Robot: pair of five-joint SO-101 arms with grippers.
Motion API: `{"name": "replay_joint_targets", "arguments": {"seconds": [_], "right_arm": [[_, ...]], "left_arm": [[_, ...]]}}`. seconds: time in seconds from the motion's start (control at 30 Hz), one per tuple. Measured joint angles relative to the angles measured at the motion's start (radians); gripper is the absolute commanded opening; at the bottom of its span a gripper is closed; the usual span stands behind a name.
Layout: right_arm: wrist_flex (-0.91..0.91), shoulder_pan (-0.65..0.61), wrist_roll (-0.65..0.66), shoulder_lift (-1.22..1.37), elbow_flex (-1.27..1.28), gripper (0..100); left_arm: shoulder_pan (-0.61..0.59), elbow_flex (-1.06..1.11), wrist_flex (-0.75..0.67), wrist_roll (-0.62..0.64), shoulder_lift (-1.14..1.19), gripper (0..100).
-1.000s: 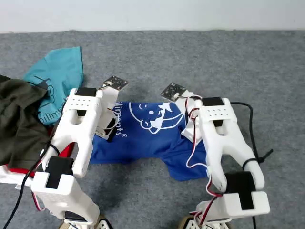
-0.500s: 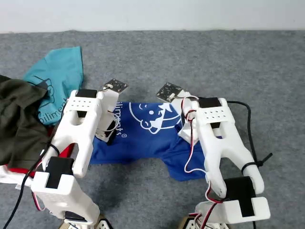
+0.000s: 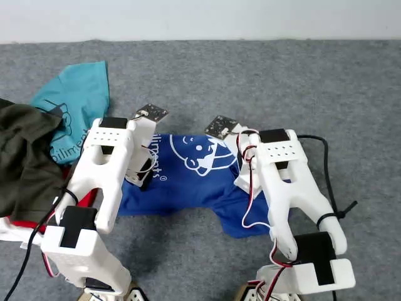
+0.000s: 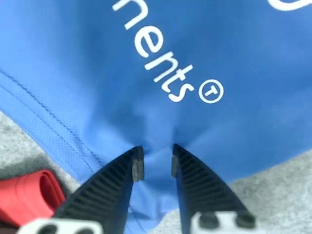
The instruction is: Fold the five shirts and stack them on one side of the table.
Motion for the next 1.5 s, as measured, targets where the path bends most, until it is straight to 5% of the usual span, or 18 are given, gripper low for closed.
{"name": "replay_joint_targets", "arguments": {"seconds": [0.5,0.93,1.13,1.5], "right_arm": [[0.031,-0.126,-0.126,0.0,0.051,12.6],[-0.233,-0.057,-0.13,0.0,0.178,12.0],[-0.253,-0.057,-0.068,0.0,0.18,1.0],[-0.163,-0.051,-0.046,0.0,0.129,1.0]], "left_arm": [[0.0,0.0,0.0,0.0,0.0,11],[0.0,0.0,0.0,0.0,0.0,11],[0.0,0.0,0.0,0.0,0.0,11],[0.0,0.0,0.0,0.0,0.0,11]]}}
